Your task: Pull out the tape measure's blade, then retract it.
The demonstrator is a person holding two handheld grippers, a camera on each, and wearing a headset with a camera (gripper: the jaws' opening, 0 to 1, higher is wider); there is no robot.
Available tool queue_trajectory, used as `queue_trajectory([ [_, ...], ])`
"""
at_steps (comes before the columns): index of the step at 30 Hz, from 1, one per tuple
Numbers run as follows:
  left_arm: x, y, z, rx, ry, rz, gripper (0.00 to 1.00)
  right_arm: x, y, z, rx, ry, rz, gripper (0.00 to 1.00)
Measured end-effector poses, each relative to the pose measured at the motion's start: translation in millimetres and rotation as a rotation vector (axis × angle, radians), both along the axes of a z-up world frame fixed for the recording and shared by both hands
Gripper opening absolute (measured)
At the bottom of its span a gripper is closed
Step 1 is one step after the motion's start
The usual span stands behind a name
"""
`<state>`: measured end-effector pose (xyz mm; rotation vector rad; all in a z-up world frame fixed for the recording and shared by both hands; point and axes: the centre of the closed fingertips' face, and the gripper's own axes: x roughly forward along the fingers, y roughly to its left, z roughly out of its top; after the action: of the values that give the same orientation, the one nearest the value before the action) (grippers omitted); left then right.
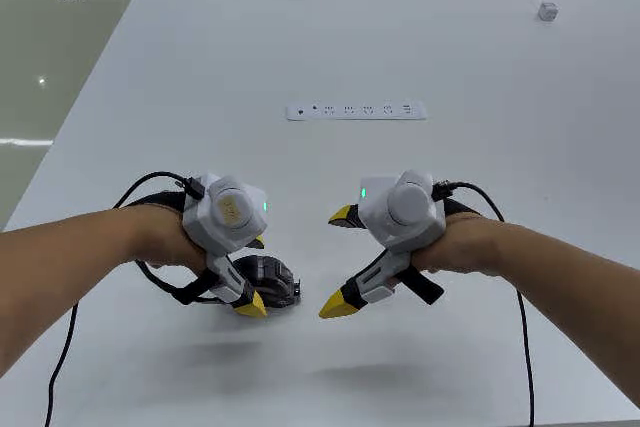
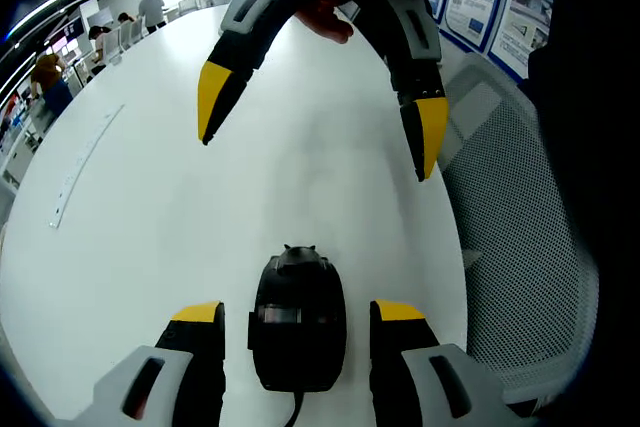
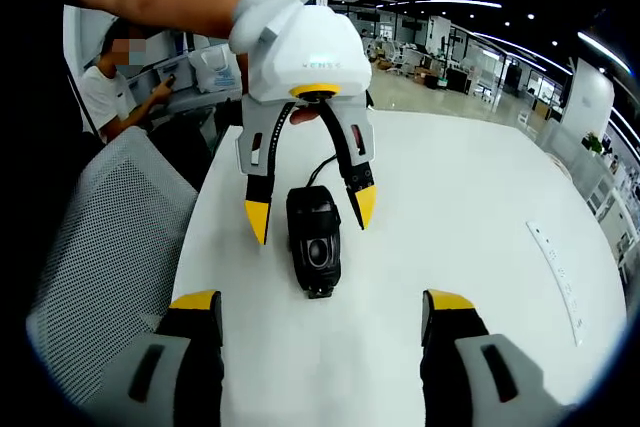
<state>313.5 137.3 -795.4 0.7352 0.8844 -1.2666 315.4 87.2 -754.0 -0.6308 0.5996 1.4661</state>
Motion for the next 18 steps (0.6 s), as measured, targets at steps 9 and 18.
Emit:
queue_trajectory([
  [9,-0.2,1.0,-7.3,0.023,0.011,0.010,0.52,0.4,6.7,-10.5,-0.041,0.013,0.034,0.81],
  [18,0.2,5.2,-11.8,0.029,-0.003,0.009,0.35,0.2,11.7,-16.4,-0.075,0.018,0.068,0.79],
])
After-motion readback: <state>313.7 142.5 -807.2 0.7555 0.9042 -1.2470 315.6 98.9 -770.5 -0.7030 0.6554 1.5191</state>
